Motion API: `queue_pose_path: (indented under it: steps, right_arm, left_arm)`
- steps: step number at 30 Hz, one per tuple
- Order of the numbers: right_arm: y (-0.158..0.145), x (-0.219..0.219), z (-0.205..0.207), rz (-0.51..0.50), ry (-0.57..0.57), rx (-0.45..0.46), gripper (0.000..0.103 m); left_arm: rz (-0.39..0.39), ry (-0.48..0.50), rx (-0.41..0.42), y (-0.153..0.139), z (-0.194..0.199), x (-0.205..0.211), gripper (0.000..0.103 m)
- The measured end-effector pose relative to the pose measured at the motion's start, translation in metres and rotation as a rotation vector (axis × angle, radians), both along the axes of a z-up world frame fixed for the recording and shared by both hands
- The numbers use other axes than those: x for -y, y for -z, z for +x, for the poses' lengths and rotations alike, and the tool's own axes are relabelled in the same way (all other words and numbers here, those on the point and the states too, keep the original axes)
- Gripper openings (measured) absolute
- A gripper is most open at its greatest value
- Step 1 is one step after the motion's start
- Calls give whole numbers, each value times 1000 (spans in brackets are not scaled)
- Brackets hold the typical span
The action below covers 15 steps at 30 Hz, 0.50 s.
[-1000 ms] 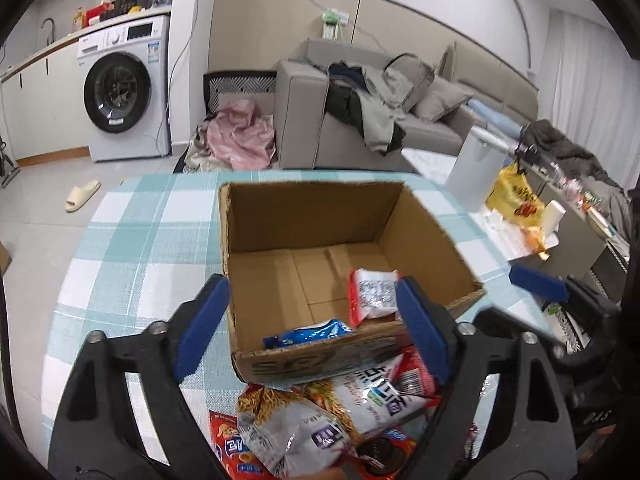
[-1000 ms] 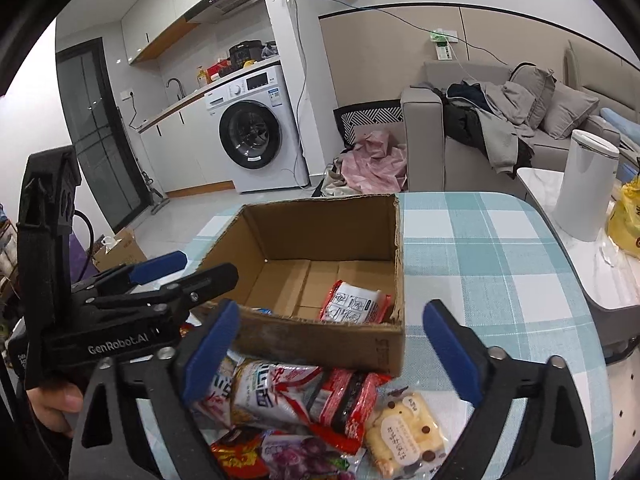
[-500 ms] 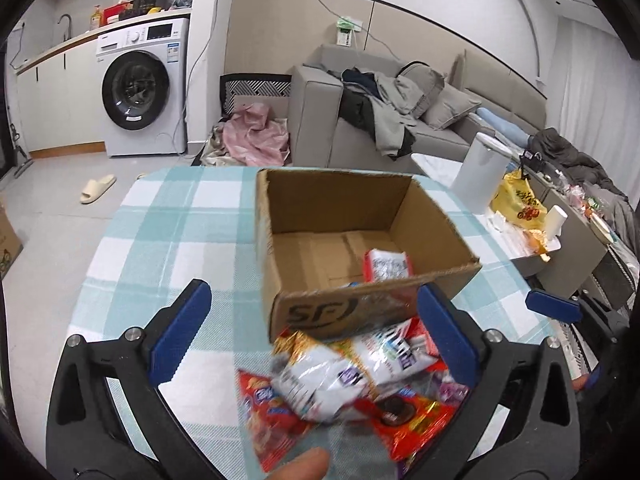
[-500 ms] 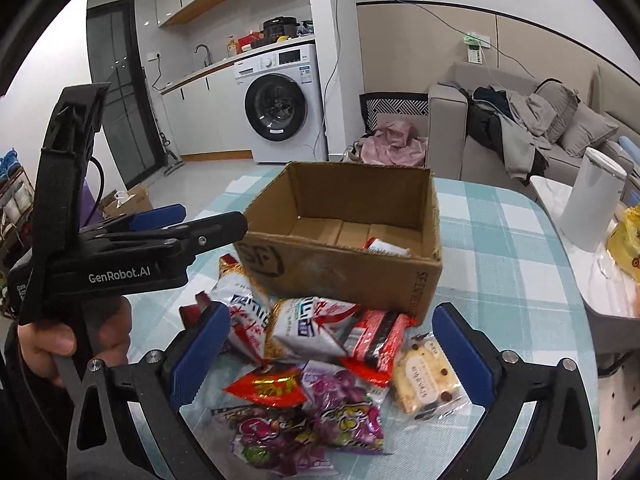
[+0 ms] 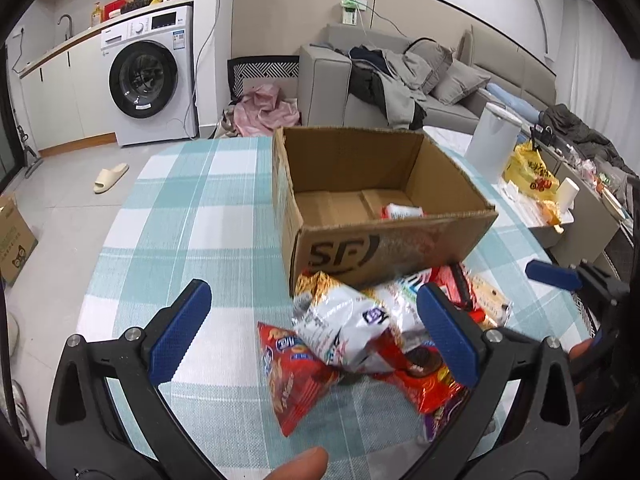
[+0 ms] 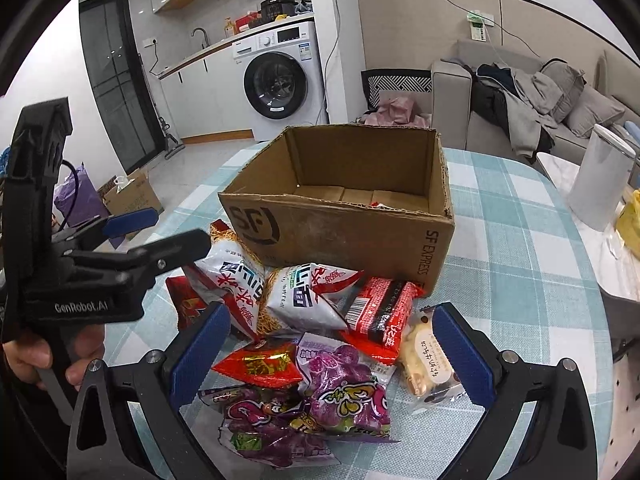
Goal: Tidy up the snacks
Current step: 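Withdraw both tools from the box back toward the snack pile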
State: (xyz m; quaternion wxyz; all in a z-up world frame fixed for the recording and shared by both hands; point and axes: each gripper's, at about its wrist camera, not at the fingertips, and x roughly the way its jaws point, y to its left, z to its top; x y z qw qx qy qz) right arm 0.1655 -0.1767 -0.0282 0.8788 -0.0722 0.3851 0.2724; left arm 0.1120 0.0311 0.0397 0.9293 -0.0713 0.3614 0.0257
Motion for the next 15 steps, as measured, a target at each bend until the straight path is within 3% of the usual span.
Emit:
queue_pose_path:
  steps: [15]
  right_arm:
    - [18,31,14,42,65,-75,103]
  left_arm:
    - [17,12,-54,30,-4,11,102]
